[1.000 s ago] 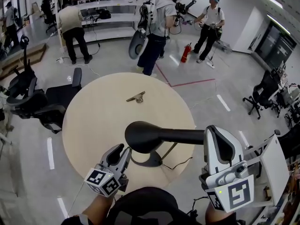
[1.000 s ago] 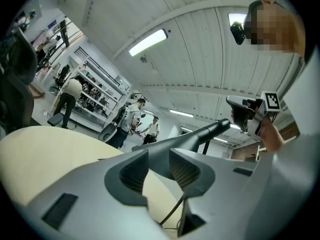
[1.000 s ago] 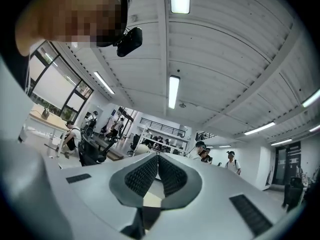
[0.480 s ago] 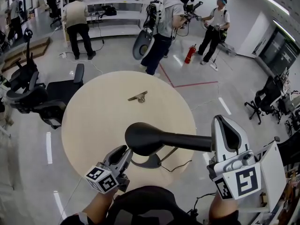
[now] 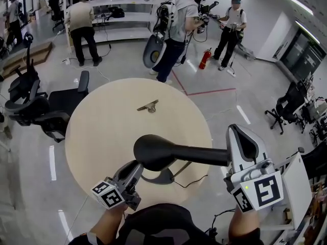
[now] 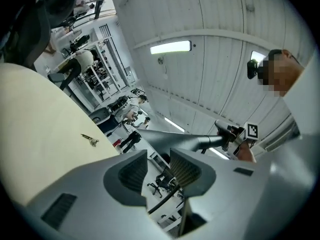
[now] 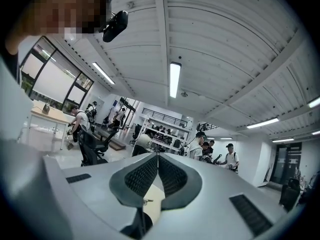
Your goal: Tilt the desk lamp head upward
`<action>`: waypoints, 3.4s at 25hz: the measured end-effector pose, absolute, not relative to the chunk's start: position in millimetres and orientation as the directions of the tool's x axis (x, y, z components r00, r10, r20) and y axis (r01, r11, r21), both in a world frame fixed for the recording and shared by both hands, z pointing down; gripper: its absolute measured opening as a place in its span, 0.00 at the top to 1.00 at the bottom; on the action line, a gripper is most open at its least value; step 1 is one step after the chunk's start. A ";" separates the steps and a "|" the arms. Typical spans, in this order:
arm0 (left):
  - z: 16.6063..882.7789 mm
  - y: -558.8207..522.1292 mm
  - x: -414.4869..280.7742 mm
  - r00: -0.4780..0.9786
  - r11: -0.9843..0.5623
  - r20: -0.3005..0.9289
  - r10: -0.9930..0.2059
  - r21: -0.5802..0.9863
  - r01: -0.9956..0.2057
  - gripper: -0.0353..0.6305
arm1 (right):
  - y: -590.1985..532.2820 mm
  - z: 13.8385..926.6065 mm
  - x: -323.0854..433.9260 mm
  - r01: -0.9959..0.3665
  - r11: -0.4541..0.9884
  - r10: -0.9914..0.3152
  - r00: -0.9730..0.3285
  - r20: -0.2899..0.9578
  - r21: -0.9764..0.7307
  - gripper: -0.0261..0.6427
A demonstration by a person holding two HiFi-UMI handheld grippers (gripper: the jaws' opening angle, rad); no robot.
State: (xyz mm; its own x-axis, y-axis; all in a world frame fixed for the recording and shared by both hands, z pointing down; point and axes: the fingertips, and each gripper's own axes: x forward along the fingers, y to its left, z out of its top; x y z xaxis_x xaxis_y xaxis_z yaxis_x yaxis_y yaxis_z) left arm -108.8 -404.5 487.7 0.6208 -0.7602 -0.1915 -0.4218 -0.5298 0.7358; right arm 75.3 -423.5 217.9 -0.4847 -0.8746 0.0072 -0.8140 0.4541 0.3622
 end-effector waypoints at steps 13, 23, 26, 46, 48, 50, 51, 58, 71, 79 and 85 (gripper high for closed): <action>477.8 -399.5 -84.0 0.705 -0.622 -0.283 -0.650 0.731 -0.280 0.69 | -431.4 243.5 81.6 -0.815 0.481 -0.873 -0.477 0.097 0.322 0.94; 473.5 -404.2 -84.1 0.711 -0.601 -0.251 -0.657 0.744 -0.292 0.70 | -433.0 244.4 92.2 -0.840 0.489 -0.871 -0.487 0.069 0.237 0.94; 467.9 -406.0 -88.0 0.707 -0.605 -0.249 -0.662 0.735 -0.308 0.70 | -430.1 248.2 97.6 -0.849 0.489 -0.871 -0.488 0.060 0.200 0.94; 356.7 -422.0 -104.6 0.681 -0.701 -0.318 -0.659 0.588 -0.403 0.75 | -409.2 291.7 160.1 -0.902 0.429 -0.900 -0.431 0.062 -0.050 0.94; 344.0 -423.7 -101.6 0.684 -0.717 -0.330 -0.650 0.563 -0.410 0.75 | -410.2 297.8 165.8 -0.904 0.424 -0.902 -0.427 0.066 -0.059 0.94; 332.3 -424.4 -100.6 0.687 -0.733 -0.342 -0.641 0.540 -0.415 0.76 | -410.6 304.6 168.6 -0.905 0.419 -0.903 -0.424 0.071 -0.071 0.94; 326.5 -424.2 -100.5 0.689 -0.739 -0.347 -0.637 0.529 -0.417 0.76 | -410.2 307.5 169.8 -0.907 0.413 -0.905 -0.418 0.074 -0.082 0.94; 289.1 -420.4 -101.1 0.703 -0.783 -0.381 -0.601 0.457 -0.422 0.79 | -408.0 322.7 167.4 -0.908 0.395 -0.910 -0.407 0.072 -0.142 0.94; 227.0 -407.3 -82.5 0.742 -0.847 -0.409 -0.531 0.276 -0.454 0.81 | -411.3 357.1 161.0 -0.927 0.338 -0.927 -0.358 0.112 -0.161 0.94; 200.4 -395.1 -60.2 0.767 -0.880 -0.432 -0.474 0.206 -0.428 0.82 | -413.5 374.8 161.2 -0.938 0.319 -0.930 -0.337 0.144 -0.135 0.94; 187.8 -390.6 -48.1 0.777 -0.892 -0.440 -0.450 0.176 -0.417 0.82 | -417.4 380.4 163.0 -0.955 0.278 -0.947 -0.291 0.139 -0.105 0.94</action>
